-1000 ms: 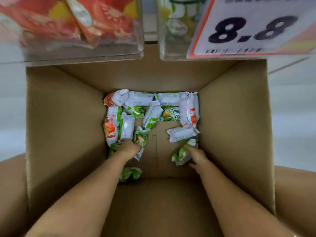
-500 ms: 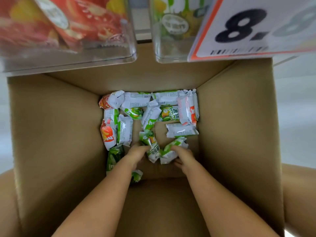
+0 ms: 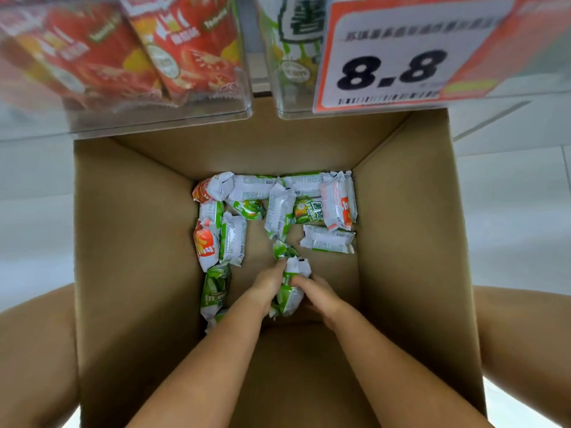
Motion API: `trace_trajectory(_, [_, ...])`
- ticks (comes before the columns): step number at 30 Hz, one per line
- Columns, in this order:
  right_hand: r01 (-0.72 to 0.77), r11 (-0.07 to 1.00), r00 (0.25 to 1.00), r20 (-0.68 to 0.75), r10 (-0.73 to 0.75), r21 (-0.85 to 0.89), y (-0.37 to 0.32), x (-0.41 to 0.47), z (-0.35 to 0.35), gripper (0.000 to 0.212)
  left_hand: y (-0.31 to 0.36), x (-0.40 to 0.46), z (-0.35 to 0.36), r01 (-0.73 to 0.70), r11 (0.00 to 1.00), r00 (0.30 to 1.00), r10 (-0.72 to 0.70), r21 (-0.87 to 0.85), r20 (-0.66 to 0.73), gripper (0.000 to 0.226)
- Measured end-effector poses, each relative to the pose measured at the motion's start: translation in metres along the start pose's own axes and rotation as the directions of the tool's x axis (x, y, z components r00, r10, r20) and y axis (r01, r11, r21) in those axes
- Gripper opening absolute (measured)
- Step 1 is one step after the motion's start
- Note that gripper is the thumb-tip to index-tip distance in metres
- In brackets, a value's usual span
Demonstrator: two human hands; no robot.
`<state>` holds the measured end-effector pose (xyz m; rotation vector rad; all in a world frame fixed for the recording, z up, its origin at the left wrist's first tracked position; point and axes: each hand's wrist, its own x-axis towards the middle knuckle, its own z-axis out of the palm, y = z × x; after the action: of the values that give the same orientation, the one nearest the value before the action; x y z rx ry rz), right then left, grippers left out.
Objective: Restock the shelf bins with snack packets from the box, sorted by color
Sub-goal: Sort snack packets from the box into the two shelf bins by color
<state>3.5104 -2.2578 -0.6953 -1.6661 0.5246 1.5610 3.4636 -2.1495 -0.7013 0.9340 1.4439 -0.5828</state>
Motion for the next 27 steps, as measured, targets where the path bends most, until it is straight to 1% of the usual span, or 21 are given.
trace_trajectory(2, [0.003,0.998,0.995,-0.096,0.003,0.058,0.000,0.002,-0.003,0.036,0.000,0.010,0.000,-0.050,0.999,0.996,0.051,0.019,-0.076,0.038])
trace_trajectory(4, [-0.018,0.992,0.976,-0.214,0.044,0.121,0.003,0.009,-0.015,0.036,0.000,0.019,0.001,-0.179,0.982,0.973,0.187,0.064,-0.134,0.029])
trace_trajectory(6, [-0.038,0.983,0.946,-0.309,0.093,0.178,0.005,0.019,-0.027,0.039,0.003,0.023,0.004,-0.271,0.955,0.943,0.288,0.117,-0.165,0.027])
trace_trajectory(8, [-0.037,0.966,0.928,-0.349,0.128,0.255,0.008,0.027,-0.036,0.045,0.008,0.028,0.012,-0.293,0.949,0.932,0.311,0.119,-0.185,0.029])
trace_trajectory(11, [-0.012,0.940,0.921,-0.363,0.144,0.341,0.010,0.034,-0.039,0.043,0.023,0.037,0.026,-0.193,0.976,0.961,0.209,0.100,-0.182,0.042])
trace_trajectory(14, [-0.003,0.927,0.932,-0.335,0.139,0.374,0.008,0.034,-0.035,0.035,0.035,0.046,0.038,-0.174,0.981,0.951,0.190,0.086,-0.244,0.047])
trace_trajectory(17, [-0.018,0.922,0.946,-0.292,0.141,0.387,0.007,0.034,-0.028,0.033,0.035,0.044,0.041,-0.073,0.973,0.923,0.150,0.220,-0.356,0.066])
trace_trajectory(18, [-0.024,0.920,0.948,-0.285,0.145,0.390,0.007,0.034,-0.024,0.034,0.033,0.042,0.039,-0.039,0.975,0.916,0.123,0.221,-0.383,0.071])
trace_trajectory(20, [-0.038,0.905,0.948,-0.272,0.166,0.423,0.007,0.031,-0.020,0.035,0.027,0.036,0.033,-0.002,0.990,0.923,0.057,0.144,-0.380,0.073])
trace_trajectory(22, [-0.037,0.877,0.955,-0.241,0.172,0.478,0.008,0.026,-0.017,0.035,0.018,0.029,0.021,-0.016,1.000,0.956,0.018,0.011,-0.292,0.059])
trace_trajectory(24, [-0.006,0.848,0.970,-0.203,0.133,0.531,0.010,0.020,-0.017,0.036,0.009,0.014,0.008,-0.053,0.982,0.980,0.016,-0.182,-0.197,0.041])
trace_trajectory(25, [0.020,0.832,0.980,-0.175,0.093,0.555,0.009,0.014,-0.018,0.037,0.005,0.006,0.001,-0.076,0.969,0.984,0.035,-0.235,-0.172,0.036])
trace_trajectory(26, [0.052,0.809,0.989,-0.140,0.038,0.585,0.006,0.008,-0.018,0.037,0.003,-0.003,-0.003,-0.097,0.963,0.987,0.060,-0.252,-0.149,0.033])
trace_trajectory(27, [0.080,0.775,0.995,-0.099,-0.023,0.627,0.002,0.001,-0.018,0.036,0.000,-0.012,-0.007,-0.120,0.966,0.988,0.093,-0.228,-0.126,0.027])
